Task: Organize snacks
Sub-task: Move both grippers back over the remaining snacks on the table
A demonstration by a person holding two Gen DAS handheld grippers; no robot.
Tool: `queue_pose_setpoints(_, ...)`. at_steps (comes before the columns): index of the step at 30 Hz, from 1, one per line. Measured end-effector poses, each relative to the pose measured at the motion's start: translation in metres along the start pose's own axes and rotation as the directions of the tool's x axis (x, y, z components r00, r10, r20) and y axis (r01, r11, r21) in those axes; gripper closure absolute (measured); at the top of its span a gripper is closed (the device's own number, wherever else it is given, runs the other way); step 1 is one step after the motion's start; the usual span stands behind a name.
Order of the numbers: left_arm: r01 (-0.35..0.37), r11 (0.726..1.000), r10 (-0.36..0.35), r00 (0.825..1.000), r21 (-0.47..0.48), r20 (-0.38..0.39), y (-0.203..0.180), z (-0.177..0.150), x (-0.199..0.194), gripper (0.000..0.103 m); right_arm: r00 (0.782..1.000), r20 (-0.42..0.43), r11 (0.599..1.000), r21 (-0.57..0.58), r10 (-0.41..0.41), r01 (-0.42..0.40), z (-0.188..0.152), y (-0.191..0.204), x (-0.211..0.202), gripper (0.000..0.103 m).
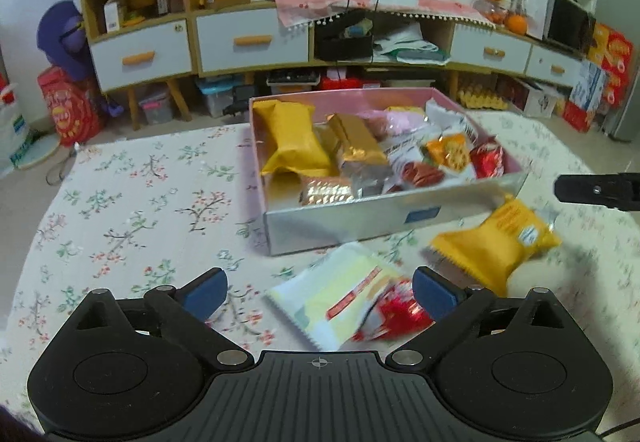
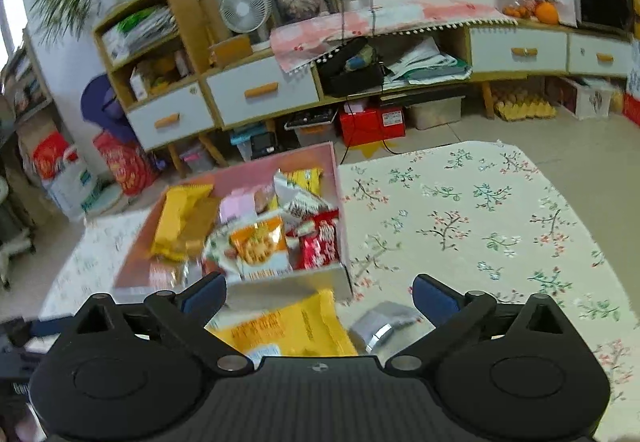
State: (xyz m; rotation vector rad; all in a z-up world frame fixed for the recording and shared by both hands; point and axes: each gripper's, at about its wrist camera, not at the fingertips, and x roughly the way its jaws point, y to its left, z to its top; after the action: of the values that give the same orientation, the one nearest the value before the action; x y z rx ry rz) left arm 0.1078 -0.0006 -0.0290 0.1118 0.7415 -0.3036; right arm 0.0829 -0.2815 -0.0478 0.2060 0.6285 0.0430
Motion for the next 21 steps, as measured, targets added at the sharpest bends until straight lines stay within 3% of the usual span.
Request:
queue_pose_setpoints(11, 0.095, 0.988, -0.095, 0.995, 0.125, -0.002, 0.024, -0.021, 0.016, 0.005, 0.997, -0.075, 0.97, -0.237, 0.031, -0.048, -0.028, 0.018, 0.003, 0.027)
queue_pose_setpoints(21, 0.21, 0.956, -0.211, 0.977, 0.205, -0.018, 0.028, -0.016, 0.029, 0.025, 0.993, -0.065, 0.963, -0.244, 0.098, -0.111, -0.022, 0.048, 0.013, 0.031)
